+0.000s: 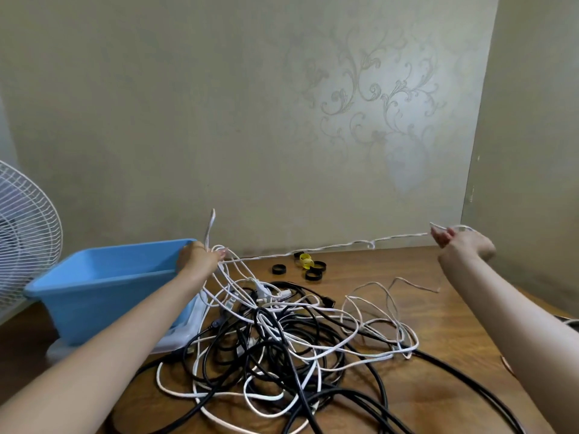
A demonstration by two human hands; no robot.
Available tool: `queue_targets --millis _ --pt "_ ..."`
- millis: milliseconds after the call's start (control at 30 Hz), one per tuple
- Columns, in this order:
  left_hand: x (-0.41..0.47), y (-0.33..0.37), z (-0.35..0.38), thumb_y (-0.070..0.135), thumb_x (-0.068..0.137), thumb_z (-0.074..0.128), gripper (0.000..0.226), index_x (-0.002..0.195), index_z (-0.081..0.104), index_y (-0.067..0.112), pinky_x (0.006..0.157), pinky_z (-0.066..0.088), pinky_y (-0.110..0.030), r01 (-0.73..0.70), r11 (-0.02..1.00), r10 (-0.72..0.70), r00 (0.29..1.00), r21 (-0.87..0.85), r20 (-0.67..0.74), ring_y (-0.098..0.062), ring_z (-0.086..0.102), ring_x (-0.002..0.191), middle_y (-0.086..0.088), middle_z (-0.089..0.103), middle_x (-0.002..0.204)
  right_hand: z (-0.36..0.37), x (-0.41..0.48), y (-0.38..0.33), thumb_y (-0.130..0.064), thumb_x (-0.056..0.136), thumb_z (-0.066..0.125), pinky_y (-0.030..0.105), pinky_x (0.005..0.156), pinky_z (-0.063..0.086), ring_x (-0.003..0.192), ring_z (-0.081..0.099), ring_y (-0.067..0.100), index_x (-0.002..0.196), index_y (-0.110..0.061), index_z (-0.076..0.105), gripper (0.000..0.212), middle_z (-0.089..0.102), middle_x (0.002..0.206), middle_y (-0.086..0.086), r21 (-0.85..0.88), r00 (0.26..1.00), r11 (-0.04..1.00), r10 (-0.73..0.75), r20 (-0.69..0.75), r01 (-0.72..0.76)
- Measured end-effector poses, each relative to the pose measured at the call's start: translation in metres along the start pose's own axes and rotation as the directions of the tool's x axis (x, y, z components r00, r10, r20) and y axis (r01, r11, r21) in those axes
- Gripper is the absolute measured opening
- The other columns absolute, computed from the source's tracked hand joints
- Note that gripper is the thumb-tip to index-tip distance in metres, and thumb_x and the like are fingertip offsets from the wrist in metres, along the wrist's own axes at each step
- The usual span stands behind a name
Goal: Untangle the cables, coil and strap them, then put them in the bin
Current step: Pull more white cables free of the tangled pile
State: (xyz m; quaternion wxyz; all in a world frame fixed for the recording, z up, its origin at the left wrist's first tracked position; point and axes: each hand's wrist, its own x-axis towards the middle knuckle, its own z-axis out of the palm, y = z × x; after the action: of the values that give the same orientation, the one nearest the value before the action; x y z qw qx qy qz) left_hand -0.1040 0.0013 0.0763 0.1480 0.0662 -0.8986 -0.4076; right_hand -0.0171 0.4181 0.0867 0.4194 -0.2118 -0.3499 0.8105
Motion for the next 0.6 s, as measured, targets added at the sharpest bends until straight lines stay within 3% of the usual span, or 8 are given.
queue_targets --millis 67,167,267,333,400,467,533,600 --pt "0.003 -0.004 -0.002 0.038 0.086 0.067 0.049 0.105 0.062 -0.008 0.081 0.048 -0.041 0.019 1.0 -0.02 0.999 -0.016 -0.03 -0.039 0.06 0.102 -0.025 0.063 0.11 -0.023 0.006 -0.008 -0.006 0.104 0.026 0.013 0.062 0.051 0.059 0.061 0.005 0.093 -0.006 0.047 0.024 0.053 0.097 0.007 0.126 0.997 0.989 0.073 0.034 -0.076" --pt "0.004 -0.008 -0.005 0.036 0.087 0.065 0.046 0.096 0.062 -0.009 0.076 0.048 -0.041 0.01 0.996 -0.017 0.997 -0.091 -0.075 -0.04 0.061 0.096 -0.027 0.064 0.103 -0.052 0.013 -0.02 0.005 0.101 0.023 0.002 0.06 0.045 0.053 0.06 -0.012 0.114 0.003 0.051 0.03 0.062 0.086 -0.002 0.095 0.997 0.994 0.054 0.057 -0.059" --pt "-0.002 -0.005 -0.004 0.033 0.087 0.068 0.036 0.065 0.054 0.007 0.06 0.038 -0.03 -0.017 0.971 0.0 0.998 -0.239 -0.071 -0.031 0.06 0.072 -0.01 0.06 0.061 -0.066 0.04 -0.019 0.01 0.094 0.024 0.018 0.047 0.052 0.046 0.064 0.011 0.115 -0.003 0.052 0.038 0.062 0.092 0.015 0.09 0.998 0.996 -0.015 -0.067 0.021" --pt "-0.01 0.003 -0.003 0.028 0.086 0.069 0.035 0.061 0.052 0.01 0.046 0.031 -0.023 -0.034 0.939 0.034 0.999 -0.343 -0.007 -0.014 0.05 0.044 0.008 0.042 0.033 -0.063 0.04 -0.013 0.012 0.09 0.037 0.02 0.043 0.052 0.038 0.059 0.01 0.105 -0.005 0.06 0.033 0.066 0.061 0.007 -0.231 1.0 0.973 0.001 0.01 0.001" --pt "-0.014 0.013 0.001 0.022 0.087 0.068 0.022 0.075 0.06 0.005 0.032 0.024 -0.015 -0.026 0.905 0.056 0.997 -0.425 0.059 -0.004 0.03 0.024 0.011 0.034 0.026 -0.057 0.028 0.004 0.009 0.085 0.049 0.018 0.04 0.049 0.042 0.058 0.015 0.104 -0.008 0.065 0.03 0.066 0.058 0.003 -0.674 0.978 0.732 0.055 0.202 0.099" --pt "-0.016 0.022 0.003 0.018 0.088 0.066 0.019 0.091 0.064 -0.001 0.029 0.02 -0.012 -0.015 0.862 0.079 0.991 -0.506 0.105 -0.004 0.023 0.021 0.011 0.038 0.032 -0.044 0.007 0.026 -0.003 0.081 0.055 0.025 0.06 0.054 0.071 0.064 0.025 0.111 -0.016 0.066 0.034 0.067 0.092 0.01 -0.915 0.917 0.217 0.14 0.374 0.34" --pt "-0.017 0.028 0.007 0.015 0.09 0.064 0.017 0.09 0.063 -0.002 0.029 0.018 -0.011 -0.012 0.83 0.112 0.983 -0.558 0.144 -0.002 0.022 0.022 0.011 0.038 0.03 -0.027 -0.019 0.05 -0.013 0.081 0.055 0.034 0.087 0.05 0.107 0.057 0.03 0.119 -0.025 0.061 0.041 0.053 0.124 0.011 -0.764 0.846 -0.375 0.132 0.517 0.526" --pt "-0.017 0.03 0.009 0.015 0.092 0.062 0.016 0.083 0.061 0.001 0.03 0.019 -0.011 0.006 0.814 0.124 0.975 -0.58 0.184 -0.001 0.022 0.024 0.011 0.034 0.028 -0.001 -0.057 0.075 -0.016 0.085 0.054 0.033 0.091 0.048 0.115 0.052 0.025 0.121 -0.028 0.06 0.038 0.05 0.127 0.005 -0.576 0.685 -0.45 0.12 0.719 0.683"
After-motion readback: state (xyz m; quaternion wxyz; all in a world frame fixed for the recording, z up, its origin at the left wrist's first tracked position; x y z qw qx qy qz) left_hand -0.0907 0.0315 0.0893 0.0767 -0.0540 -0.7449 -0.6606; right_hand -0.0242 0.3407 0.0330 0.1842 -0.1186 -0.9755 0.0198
